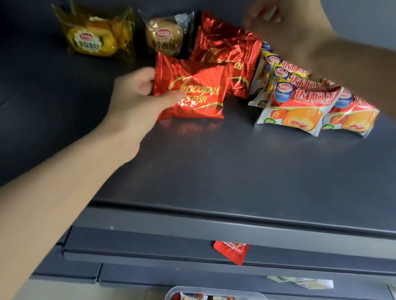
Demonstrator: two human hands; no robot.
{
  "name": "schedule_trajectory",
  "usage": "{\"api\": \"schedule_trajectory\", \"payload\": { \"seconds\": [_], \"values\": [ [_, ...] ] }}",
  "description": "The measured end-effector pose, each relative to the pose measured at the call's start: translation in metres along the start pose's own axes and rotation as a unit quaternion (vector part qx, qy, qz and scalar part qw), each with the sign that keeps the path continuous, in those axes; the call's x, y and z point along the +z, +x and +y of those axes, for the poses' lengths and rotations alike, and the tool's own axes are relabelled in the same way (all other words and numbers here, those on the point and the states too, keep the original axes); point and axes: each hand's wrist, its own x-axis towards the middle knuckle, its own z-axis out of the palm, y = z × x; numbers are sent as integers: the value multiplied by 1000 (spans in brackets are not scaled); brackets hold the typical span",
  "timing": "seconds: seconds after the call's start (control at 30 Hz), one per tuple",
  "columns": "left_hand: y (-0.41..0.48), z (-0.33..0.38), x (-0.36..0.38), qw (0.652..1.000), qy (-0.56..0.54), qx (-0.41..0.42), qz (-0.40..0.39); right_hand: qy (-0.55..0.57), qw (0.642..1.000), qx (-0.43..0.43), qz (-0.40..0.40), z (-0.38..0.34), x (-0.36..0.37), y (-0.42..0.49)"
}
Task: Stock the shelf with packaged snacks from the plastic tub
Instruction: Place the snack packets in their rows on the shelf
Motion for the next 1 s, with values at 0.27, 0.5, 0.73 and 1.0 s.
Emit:
{"api": "schedule_trajectory", "payload": {
  "seconds": [0.27,0.5,0.73,1.0],
  "values": [
    [28,0,18,999,-32,-26,-21,-68,980,-87,-164,-17,-3,-11],
    [40,-2,42,995,69,29,68,-115,985,-58,-112,-3,-5,-20],
    [49,-5,51,991,82,24,99,-96,991,-3,-90,-3,-5,-21],
    [33,0,39,985,115,16,125,-123,992,31,-30,-18,-12,-33]
  ]
}}
